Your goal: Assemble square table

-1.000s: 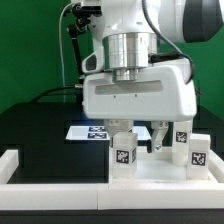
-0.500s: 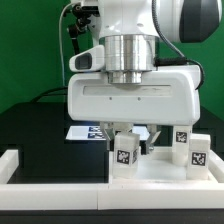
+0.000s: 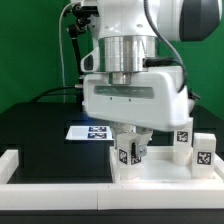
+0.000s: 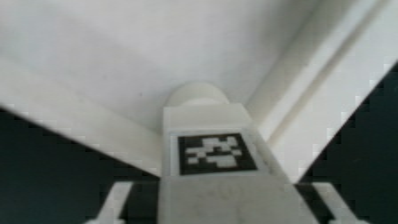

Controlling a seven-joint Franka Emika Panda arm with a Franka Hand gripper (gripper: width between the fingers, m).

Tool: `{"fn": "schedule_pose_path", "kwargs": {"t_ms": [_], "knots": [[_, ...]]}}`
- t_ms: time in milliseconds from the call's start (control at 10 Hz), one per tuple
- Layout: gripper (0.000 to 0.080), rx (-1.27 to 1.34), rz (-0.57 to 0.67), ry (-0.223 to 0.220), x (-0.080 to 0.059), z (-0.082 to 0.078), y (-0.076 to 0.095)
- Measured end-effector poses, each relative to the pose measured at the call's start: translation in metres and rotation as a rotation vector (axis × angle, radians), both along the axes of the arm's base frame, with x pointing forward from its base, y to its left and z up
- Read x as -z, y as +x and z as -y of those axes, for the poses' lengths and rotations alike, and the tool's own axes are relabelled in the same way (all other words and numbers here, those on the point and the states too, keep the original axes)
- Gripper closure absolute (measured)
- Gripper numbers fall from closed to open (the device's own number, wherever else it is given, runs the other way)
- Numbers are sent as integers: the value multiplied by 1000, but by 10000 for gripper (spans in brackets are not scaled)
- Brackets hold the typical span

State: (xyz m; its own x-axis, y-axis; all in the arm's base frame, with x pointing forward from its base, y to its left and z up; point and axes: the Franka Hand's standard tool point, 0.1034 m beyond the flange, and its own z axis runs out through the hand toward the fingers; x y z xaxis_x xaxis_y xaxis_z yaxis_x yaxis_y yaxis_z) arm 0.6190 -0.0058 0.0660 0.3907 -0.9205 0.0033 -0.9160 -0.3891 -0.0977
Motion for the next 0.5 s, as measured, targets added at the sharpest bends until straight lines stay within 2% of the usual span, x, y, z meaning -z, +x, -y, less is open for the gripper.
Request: {"fn": "schedule_pose_path", "kwargs": {"t_ms": [100, 300, 500], "knots": [[508, 117, -32, 26, 0, -2, -3], [508, 431, -94, 146, 0, -7, -8], [508, 605, -98, 157, 1, -7, -7]]}}
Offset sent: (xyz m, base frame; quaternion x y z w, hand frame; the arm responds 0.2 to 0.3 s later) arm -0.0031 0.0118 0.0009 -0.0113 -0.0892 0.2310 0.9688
